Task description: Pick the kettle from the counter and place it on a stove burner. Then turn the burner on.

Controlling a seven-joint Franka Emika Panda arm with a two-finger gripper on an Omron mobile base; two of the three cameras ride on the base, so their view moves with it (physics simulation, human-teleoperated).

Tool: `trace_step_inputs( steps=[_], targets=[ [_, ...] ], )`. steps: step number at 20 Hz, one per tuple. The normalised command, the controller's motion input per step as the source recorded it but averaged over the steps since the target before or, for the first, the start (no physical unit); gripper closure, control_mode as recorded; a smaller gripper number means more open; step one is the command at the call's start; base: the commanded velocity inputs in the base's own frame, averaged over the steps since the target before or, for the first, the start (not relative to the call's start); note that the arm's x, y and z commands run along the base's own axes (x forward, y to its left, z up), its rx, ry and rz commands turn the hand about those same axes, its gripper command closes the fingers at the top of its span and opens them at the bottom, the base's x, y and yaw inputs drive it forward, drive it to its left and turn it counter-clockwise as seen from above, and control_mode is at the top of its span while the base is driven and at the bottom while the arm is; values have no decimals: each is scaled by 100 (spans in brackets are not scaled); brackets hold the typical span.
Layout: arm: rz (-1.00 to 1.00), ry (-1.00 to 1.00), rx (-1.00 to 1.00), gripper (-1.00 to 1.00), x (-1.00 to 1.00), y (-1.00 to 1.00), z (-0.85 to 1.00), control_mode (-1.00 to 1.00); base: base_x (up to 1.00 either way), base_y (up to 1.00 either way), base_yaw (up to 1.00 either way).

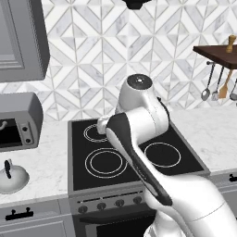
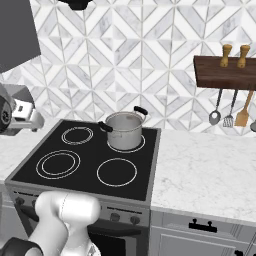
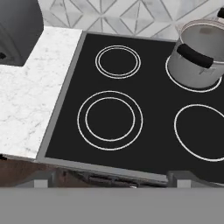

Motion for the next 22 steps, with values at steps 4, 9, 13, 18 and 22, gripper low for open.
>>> trace_step_inputs(
  steps=[4, 9, 13, 18, 22],
  targets=[
    [5, -2, 6, -100, -37, 100, 0, -100, 0, 0, 0],
    [5, 0, 10, -100, -36, 100, -3, -100, 0, 0, 0],
    [0, -1, 14, -100, -19, 100, -12, -100, 0, 0, 0],
    [0, -2, 13, -100, -10, 100, -25, -100, 0, 0, 0],
    [0, 0, 21, -100, 13, 100, -48, -100, 0, 0, 0]
  ],
)
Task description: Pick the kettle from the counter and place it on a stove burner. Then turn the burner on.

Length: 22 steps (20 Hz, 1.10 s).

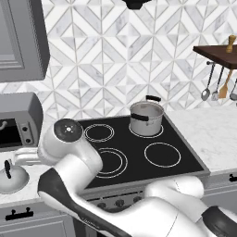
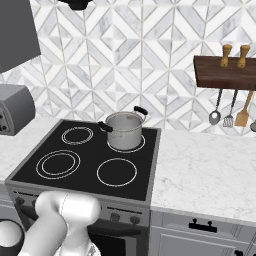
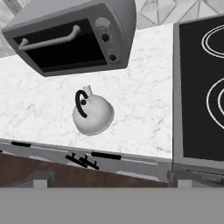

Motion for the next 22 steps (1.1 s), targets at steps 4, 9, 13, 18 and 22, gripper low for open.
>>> trace_step_inputs(
  steps=[4, 9, 13, 18, 22],
  targets=[
    [-1, 2, 7, -100, 47, 92, -37, -100, 0, 0, 0],
    [-4, 3, -14, -100, 76, 54, -3, -100, 0, 0, 0],
    [-1, 16, -18, -100, 47, 37, -1, -100, 0, 0, 0],
    [1, 10, -18, -100, 4, 17, -33, -100, 0, 0, 0],
    [7, 9, -12, -100, 3, 47, -44, -100, 0, 0, 0]
  ],
)
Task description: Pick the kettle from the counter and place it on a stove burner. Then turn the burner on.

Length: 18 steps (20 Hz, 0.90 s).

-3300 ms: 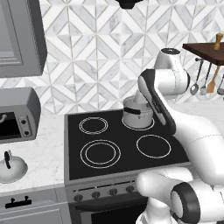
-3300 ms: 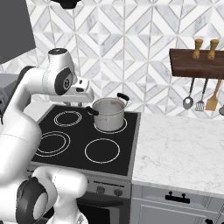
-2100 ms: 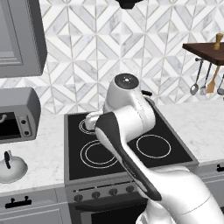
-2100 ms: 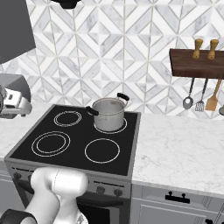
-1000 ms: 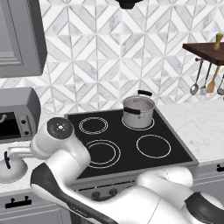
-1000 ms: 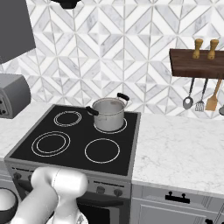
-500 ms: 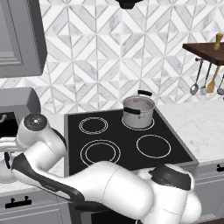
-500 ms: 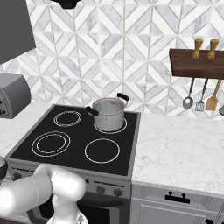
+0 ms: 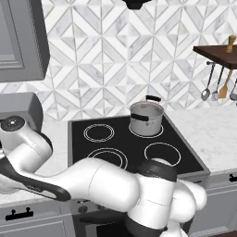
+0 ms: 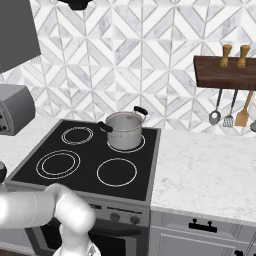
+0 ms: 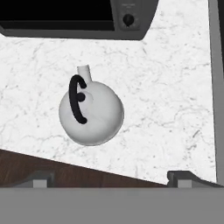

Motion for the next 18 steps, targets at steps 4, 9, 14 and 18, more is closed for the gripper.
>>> trace_step_inputs(
  steps=[4, 9, 14, 18],
  targets=[
    [4, 0, 0, -100, 15, 35, -7, -100, 0, 0, 0],
    [0, 0, -6, -100, 13, 11, -25, -100, 0, 0, 0],
    [0, 4, -1, -100, 25, 9, -42, -100, 0, 0, 0],
    [0, 0, 0, -100, 23, 19, -13, -100, 0, 0, 0]
  ],
)
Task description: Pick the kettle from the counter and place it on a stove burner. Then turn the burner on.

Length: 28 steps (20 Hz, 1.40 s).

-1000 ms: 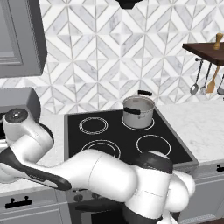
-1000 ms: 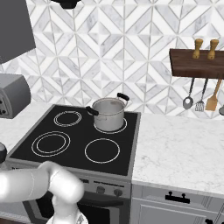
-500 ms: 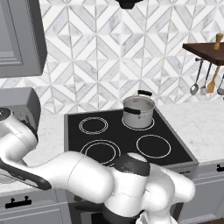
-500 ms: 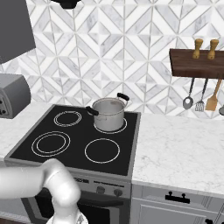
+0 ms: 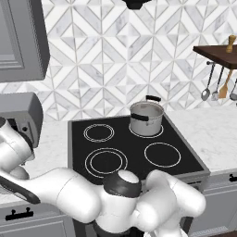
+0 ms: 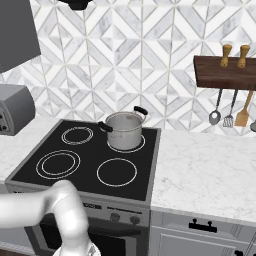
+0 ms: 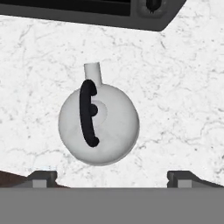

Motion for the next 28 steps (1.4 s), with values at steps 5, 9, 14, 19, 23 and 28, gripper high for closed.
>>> trace_step_inputs(
  steps=[5, 9, 14, 19, 23, 28],
  targets=[
    [0, 0, -2, -100, 24, 28, -28, -100, 0, 0, 0],
    [0, 0, -6, -100, 16, 24, -21, -100, 0, 0, 0],
    [0, 0, -10, -100, 10, 8, -28, -100, 0, 0, 0],
    [0, 0, -9, -100, 13, 4, -20, -100, 0, 0, 0],
    [0, 0, -1, -100, 17, 7, -8, -100, 0, 0, 0],
    [0, 0, 0, 100, 14, 3, -3, -100, 0, 0, 0]
  ],
)
